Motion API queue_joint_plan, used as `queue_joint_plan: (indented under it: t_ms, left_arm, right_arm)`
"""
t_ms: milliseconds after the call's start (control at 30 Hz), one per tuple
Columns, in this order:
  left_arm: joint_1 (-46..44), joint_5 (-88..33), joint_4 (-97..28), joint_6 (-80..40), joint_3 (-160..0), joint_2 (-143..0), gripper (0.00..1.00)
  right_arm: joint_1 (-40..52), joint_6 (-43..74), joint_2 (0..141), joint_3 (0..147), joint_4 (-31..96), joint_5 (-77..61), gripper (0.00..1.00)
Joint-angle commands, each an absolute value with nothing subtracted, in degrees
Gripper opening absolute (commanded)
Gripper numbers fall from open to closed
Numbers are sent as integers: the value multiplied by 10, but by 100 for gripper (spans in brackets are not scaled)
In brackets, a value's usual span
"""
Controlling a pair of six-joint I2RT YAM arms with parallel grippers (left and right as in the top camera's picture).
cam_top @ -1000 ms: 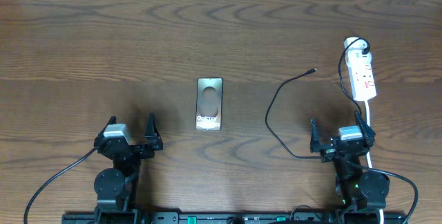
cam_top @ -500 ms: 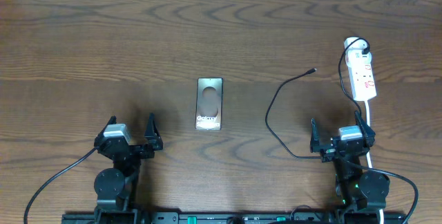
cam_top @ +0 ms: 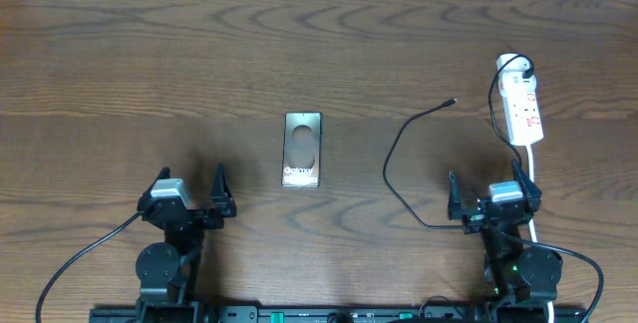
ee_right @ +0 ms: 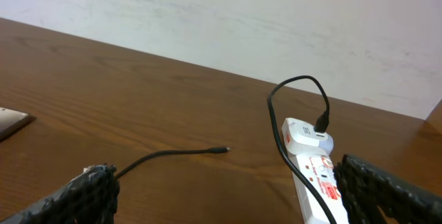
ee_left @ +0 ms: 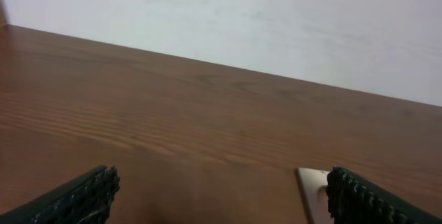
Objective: Plug charger to phone and switch on socket
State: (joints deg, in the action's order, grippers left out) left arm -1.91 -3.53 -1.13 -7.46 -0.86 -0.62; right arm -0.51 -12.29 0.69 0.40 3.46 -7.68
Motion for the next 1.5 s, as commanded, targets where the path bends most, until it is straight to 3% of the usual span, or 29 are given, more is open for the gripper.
queue_joint_plan:
  t_ms: [0, 333, 767, 1100, 1267, 1467]
  left_arm:
    - [-17, -105, -39, -76, -16, -3, 98]
    - [-17, -114, -94, -75, -109, -69, 98]
    - [-26, -111, -237, -76, -386, -360, 98]
    - [-127, -29, -367, -80, -571, -569, 98]
    - [-193, 83, -386, -150, -613, -654, 98]
    - [-233, 88, -364, -186, -619, -734, 98]
  right_arm:
    - [-3, -116, 4, 3, 37, -79, 99]
    - [-3, -116, 4, 3, 37, -79, 99]
    - [-3, -116, 4, 3, 37, -79, 99]
    - [-3, -116, 4, 3, 37, -79, 99]
    - [-3, -116, 4, 3, 37, -79, 99]
    - [-3, -116, 4, 3, 37, -79, 99]
